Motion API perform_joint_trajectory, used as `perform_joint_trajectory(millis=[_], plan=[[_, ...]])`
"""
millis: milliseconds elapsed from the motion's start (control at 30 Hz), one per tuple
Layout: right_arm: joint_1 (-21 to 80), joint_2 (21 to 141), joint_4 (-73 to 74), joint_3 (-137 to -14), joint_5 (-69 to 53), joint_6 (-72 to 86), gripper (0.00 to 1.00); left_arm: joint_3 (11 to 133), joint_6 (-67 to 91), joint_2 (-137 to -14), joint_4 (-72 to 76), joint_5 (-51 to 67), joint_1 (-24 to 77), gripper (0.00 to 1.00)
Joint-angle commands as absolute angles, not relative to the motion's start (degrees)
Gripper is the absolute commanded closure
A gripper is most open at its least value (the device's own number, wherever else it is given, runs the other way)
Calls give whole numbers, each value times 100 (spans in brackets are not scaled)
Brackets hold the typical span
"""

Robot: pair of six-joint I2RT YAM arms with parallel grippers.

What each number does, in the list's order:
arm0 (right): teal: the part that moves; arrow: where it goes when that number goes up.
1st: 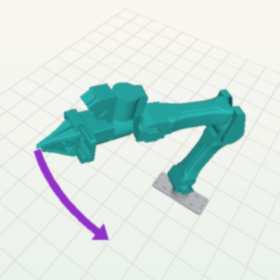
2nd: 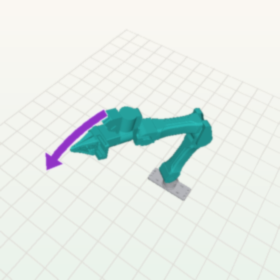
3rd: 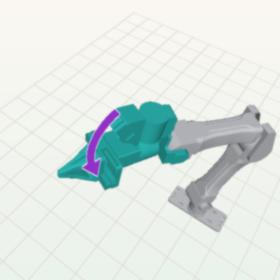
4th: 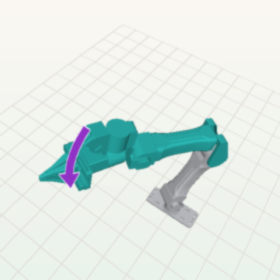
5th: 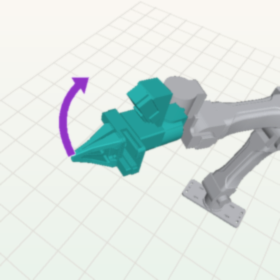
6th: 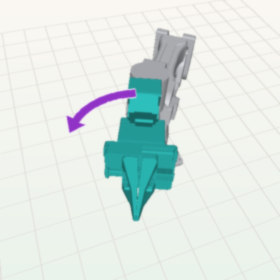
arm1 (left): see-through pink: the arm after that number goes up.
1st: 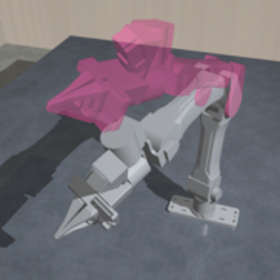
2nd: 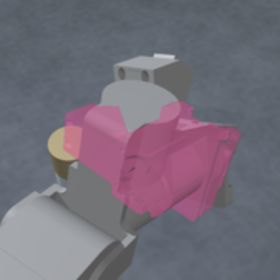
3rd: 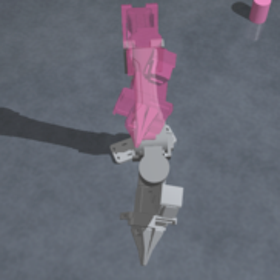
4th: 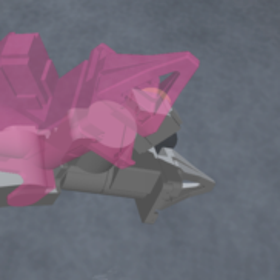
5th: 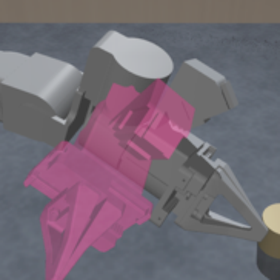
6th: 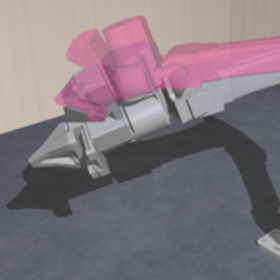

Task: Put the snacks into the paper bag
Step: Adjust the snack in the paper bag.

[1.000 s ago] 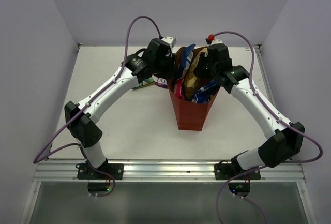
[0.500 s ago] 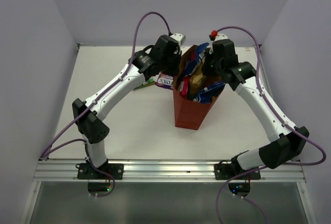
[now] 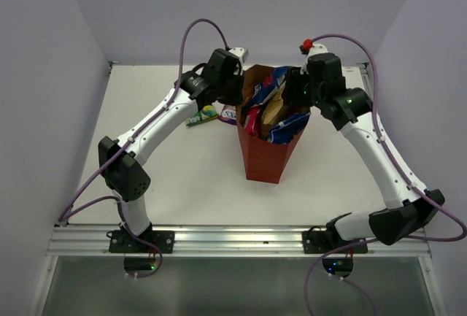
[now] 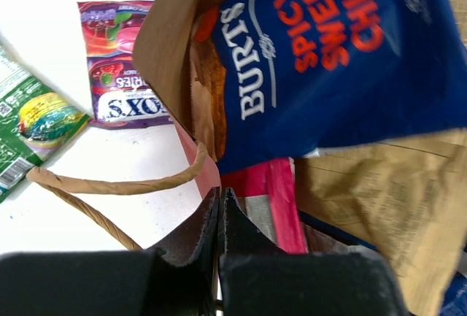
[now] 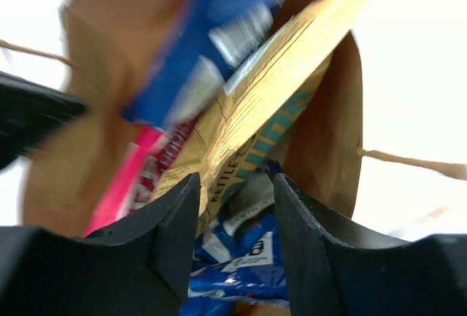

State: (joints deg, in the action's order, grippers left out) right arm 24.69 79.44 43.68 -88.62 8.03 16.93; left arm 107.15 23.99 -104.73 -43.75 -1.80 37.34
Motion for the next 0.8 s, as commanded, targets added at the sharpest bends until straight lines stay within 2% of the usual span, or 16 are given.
perform_joint_trajectory(millis=[0, 233, 533, 700, 767], plan=[[2461, 7699, 4132, -9448, 502, 1793, 49, 11021, 2400, -10239, -4148, -62, 3841, 100], [2593, 8243, 4070, -10002, 483, 2346, 41, 11127, 2417, -10257, -4131, -26, 3929, 100], [2593, 9000, 4271, -10433, 1221, 2636, 40, 11250, 2356, -10292, -4122, -26, 3990, 100], [2593, 9246, 4263, -10398, 1319, 2619, 43, 11250, 2329, -10292, -4113, -26, 3990, 100], [2593, 9290, 4280, -10389, 1292, 2558, 50, 11250, 2329, -10301, -4096, 113, 3990, 100]])
